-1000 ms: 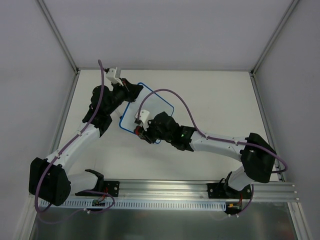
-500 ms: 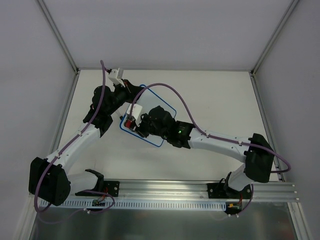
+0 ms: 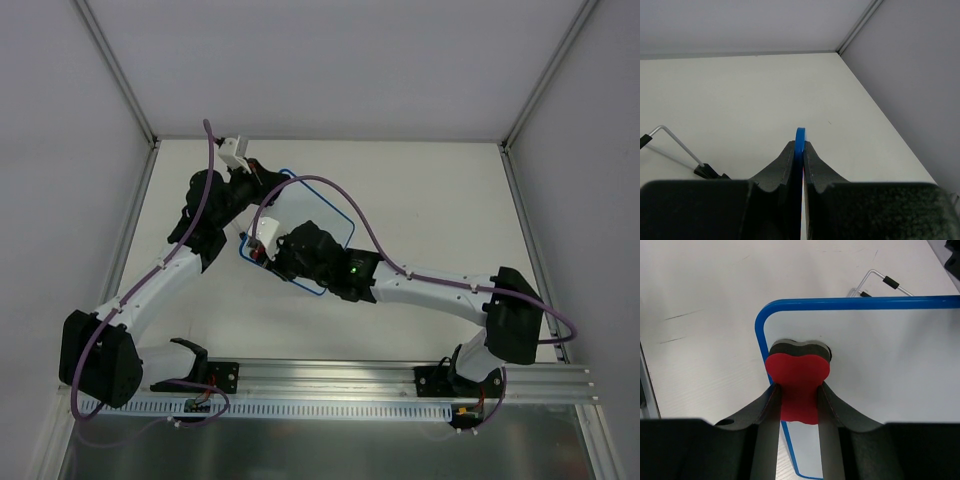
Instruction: Erase the whiteboard
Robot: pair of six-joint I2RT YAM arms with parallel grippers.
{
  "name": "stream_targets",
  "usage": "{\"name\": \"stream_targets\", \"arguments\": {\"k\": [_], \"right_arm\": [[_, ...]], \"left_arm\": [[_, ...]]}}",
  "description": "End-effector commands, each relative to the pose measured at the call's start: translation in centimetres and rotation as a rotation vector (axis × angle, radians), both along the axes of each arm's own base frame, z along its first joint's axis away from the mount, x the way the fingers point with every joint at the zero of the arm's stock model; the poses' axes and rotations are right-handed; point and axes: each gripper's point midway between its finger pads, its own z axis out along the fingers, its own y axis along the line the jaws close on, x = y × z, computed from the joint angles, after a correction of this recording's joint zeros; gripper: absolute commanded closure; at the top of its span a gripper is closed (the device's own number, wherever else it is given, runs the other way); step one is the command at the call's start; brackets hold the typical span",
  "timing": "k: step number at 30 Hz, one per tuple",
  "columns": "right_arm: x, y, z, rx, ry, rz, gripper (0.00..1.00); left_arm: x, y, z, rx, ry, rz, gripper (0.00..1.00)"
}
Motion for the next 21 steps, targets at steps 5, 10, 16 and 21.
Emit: {"name": "stream_targets", "arguments": {"k": [5,10,16,21], "right_arm": [[0.2,-1.8,-6.0,-0.182,0.031,-0.056,1.00],[0.4,-2.7,-7.5,-0.212,0.047,-0.093,1.00],[1.1,-4.8,-10.7,-0.262,0.105,-0.179,1.00],[1.3,-7.6,-13.8,-0.326,0.140,-0.245,1.00]], "left_arm": [[-0.3,-1.0,2.7,-0.043,-0.051,-0.036,1.00],[-0.4,-1.0,2.8,-0.044,-0.053,-0.036,1.00],[-0.4,-0.9,2.7,-0.044,-0.051,-0.035,1.00],[-0.5,-0.9,2.9,-0.044,-0.055,-0.035,1.00]]}}
